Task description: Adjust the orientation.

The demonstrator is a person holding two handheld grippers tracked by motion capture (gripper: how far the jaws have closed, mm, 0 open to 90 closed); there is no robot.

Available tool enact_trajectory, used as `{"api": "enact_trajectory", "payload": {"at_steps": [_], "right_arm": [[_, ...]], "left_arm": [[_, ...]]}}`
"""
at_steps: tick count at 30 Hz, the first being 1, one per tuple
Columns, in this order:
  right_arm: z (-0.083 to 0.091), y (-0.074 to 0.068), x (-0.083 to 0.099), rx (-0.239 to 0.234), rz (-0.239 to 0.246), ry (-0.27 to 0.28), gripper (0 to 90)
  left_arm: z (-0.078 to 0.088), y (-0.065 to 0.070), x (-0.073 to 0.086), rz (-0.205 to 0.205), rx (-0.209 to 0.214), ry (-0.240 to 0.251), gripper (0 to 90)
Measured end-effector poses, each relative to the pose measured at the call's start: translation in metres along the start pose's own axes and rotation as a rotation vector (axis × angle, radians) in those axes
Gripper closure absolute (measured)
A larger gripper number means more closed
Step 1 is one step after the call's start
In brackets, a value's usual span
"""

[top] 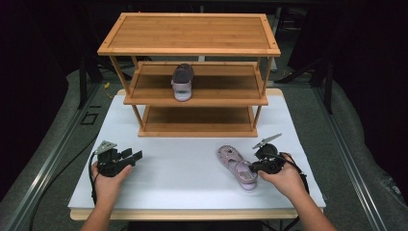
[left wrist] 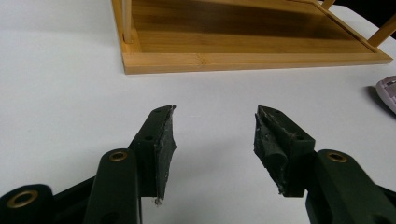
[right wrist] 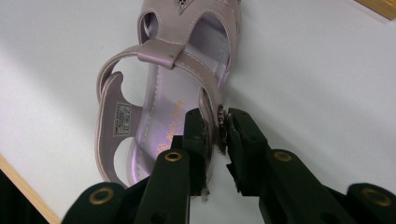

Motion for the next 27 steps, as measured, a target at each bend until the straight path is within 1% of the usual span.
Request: {"api": "enact_trajectory", "payload": {"at_steps": [1, 2, 4, 5, 6, 7, 9, 11, 13, 16, 18, 19, 20, 21, 22, 25, 27], "right_arm": [[0.0, 0.0, 0.0, 0.0, 0.0, 0.0, 77.4], [-0.001, -0.001, -0.005, 0.003, 0.01, -0.029, 74.0], [-0.002, -0.001, -0.009, 0.017, 0.018, -0.07, 72.5], [-0.002, -0.001, -0.009, 0.017, 0.018, -0.07, 72.5], [-0.003, -0.002, -0.011, 0.022, 0.023, -0.087, 71.9], [-0.005, -0.004, -0.015, 0.025, 0.03, -0.135, 72.1], [-0.007, -0.004, -0.019, 0.02, 0.026, -0.159, 73.3], [-0.01, -0.003, -0.022, 0.026, 0.019, -0.207, 73.3], [-0.013, -0.003, -0.026, 0.019, 0.016, -0.232, 73.2], [-0.019, -0.002, -0.031, 0.002, 0.037, -0.278, 73.1], [-0.023, -0.003, -0.034, 0.004, 0.051, -0.302, 74.3], [-0.023, -0.003, -0.034, 0.004, 0.051, -0.302, 74.3], [-0.025, -0.004, -0.035, 0.002, 0.062, -0.318, 75.4], [-0.027, -0.004, -0.037, 0.018, 0.083, -0.343, 76.6], [-0.028, -0.004, -0.038, 0.02, 0.092, -0.366, 77.1], [-0.029, -0.005, -0.04, 0.018, 0.091, -0.39, 77.5], [-0.029, -0.004, -0.041, 0.019, 0.103, -0.406, 77.2]], "left_arm": [[0.0, 0.0, 0.0, 0.0, 0.0, 0.0, 47.2], [0.0, 0.0, 0.0, 0.001, 0.001, 0.003, 47.2], [0.0, 0.0, 0.0, 0.003, 0.001, 0.003, 47.2], [0.0, 0.0, 0.0, 0.003, 0.001, 0.003, 47.2], [0.0, 0.0, 0.0, 0.001, 0.002, 0.0, 47.2], [0.0, 0.001, 0.0, 0.002, 0.002, -0.002, 47.2], [-0.001, 0.001, 0.0, -0.001, 0.004, -0.006, 47.1], [-0.002, 0.001, 0.001, -0.001, 0.005, -0.006, 47.2], [-0.002, 0.001, 0.001, -0.001, 0.004, -0.007, 47.1], [-0.002, 0.001, 0.001, 0.0, 0.005, -0.008, 47.1], [-0.002, 0.0, 0.001, 0.0, 0.005, -0.009, 47.1], [-0.002, 0.0, 0.001, 0.0, 0.005, -0.009, 47.1], [-0.002, 0.0, 0.001, 0.0, 0.005, -0.008, 47.1], [-0.002, 0.0, 0.0, 0.0, 0.004, -0.01, 47.1], [-0.001, 0.0, 0.0, 0.0, 0.003, -0.011, 47.0], [-0.002, 0.0, 0.0, 0.002, 0.002, -0.011, 47.0], [-0.002, 0.0, 0.0, 0.002, 0.003, -0.012, 47.0]]}}
Point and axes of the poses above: each handheld gripper's, and its own axes: z roughly backward along the jaws, x roughly out of its underside, y roughly to its right, the point moved 3 cm from there along -z, roughly forward along the jaws, and after that the axes turned 4 degrees about y, right-handed, at the moved point
